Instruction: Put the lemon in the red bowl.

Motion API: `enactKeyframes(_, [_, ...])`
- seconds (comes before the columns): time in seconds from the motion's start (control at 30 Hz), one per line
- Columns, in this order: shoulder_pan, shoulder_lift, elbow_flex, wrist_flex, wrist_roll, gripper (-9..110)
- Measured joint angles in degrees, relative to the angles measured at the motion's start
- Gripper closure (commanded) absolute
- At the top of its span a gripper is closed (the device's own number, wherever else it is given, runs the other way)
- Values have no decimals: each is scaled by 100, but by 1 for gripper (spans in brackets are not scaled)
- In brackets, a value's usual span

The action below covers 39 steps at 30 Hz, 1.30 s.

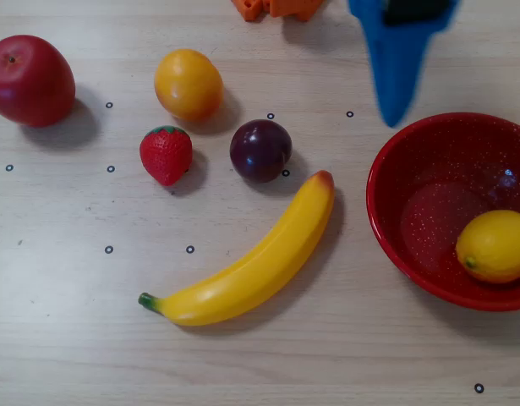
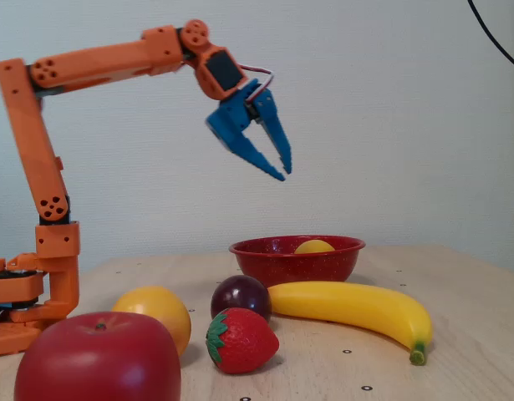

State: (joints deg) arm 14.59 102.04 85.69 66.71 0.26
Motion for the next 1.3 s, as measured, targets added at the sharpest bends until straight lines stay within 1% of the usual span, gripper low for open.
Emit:
enactKeyframes(0.13, [-422,826,1143,-264,18,101])
enactKeyframes(0.23, [-650,1679,2171,-738,352,101])
enactKeyframes(0.37, [-1002,2593,3375,-1011,580,101])
enactKeyframes(0.57, [-1556,3735,5010,-1775,571,101])
enactKeyframes(0.83, [-1644,5511,7304,-2848,703,101])
enactKeyframes(0.93, [-1872,5959,7989,-3366,686,101])
enactKeyframes(1.03, [-1793,6478,8543,-3691,738,101])
enactKeyframes(1.3, [-1837,7383,9220,-3832,694,101])
